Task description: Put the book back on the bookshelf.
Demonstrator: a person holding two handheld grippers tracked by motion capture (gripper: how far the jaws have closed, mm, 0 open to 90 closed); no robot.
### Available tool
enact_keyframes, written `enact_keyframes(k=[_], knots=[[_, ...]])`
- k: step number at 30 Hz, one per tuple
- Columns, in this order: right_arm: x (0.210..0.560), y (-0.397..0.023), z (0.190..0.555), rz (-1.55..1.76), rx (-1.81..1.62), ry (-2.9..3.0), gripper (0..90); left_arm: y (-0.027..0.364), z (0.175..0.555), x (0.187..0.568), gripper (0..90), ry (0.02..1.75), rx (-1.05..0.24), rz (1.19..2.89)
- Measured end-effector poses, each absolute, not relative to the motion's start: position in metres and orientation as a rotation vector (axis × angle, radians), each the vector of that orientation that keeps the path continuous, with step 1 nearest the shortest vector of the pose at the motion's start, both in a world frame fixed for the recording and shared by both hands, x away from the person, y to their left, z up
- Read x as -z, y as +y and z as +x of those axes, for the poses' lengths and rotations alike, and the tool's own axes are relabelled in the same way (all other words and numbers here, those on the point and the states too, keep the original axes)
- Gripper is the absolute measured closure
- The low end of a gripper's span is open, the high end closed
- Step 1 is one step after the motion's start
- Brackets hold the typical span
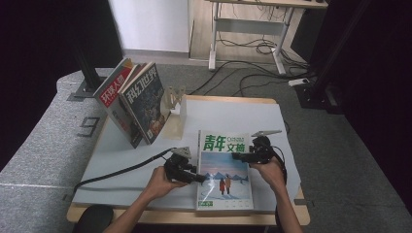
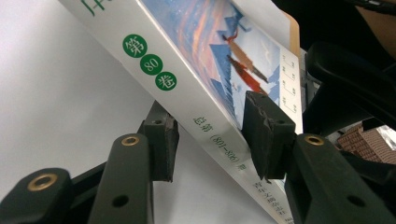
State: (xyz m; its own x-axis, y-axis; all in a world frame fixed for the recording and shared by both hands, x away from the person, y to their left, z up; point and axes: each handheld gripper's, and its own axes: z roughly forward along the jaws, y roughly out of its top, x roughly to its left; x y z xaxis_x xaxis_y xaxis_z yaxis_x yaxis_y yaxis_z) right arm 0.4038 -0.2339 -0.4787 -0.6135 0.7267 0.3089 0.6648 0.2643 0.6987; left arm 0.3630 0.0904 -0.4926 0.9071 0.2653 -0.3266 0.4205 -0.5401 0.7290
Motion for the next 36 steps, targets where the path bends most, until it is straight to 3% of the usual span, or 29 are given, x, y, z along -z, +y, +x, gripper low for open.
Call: enact_keyframes(k=[2, 3, 7, 15, 18, 25, 36], knots=[[0.485, -0.237, 0.406, 1.361, -1.303, 2.461, 18.2, 0.091, 0.362, 0.492, 57.1, 0.474, 0.217, 2.172], [0.490, -0.237, 0.407, 1.361, -1.340, 2.474, 12.6, 0.091, 0.362, 0.491, 57.3, 0.472, 0.218, 2.173], [0.496, -0.237, 0.410, 1.361, -1.410, 2.487, 10.4, 0.093, 0.361, 0.490, 57.6, 0.449, 0.214, 2.172], [0.505, -0.236, 0.413, 1.385, -1.478, 2.536, 13.7, 0.094, 0.361, 0.489, 57.9, 0.432, 0.221, 2.171], [0.505, -0.239, 0.413, 1.396, -1.497, 2.527, 18.5, 0.094, 0.361, 0.489, 57.9, 0.426, 0.223, 2.170], [0.498, -0.251, 0.411, 1.427, -1.503, 2.454, 47.1, 0.098, 0.364, 0.492, 58.3, 0.438, 0.258, 2.148], [0.478, -0.250, 0.401, 1.353, -1.479, 2.371, 58.0, 0.103, 0.371, 0.481, 62.5, 0.466, 0.252, 2.129]])
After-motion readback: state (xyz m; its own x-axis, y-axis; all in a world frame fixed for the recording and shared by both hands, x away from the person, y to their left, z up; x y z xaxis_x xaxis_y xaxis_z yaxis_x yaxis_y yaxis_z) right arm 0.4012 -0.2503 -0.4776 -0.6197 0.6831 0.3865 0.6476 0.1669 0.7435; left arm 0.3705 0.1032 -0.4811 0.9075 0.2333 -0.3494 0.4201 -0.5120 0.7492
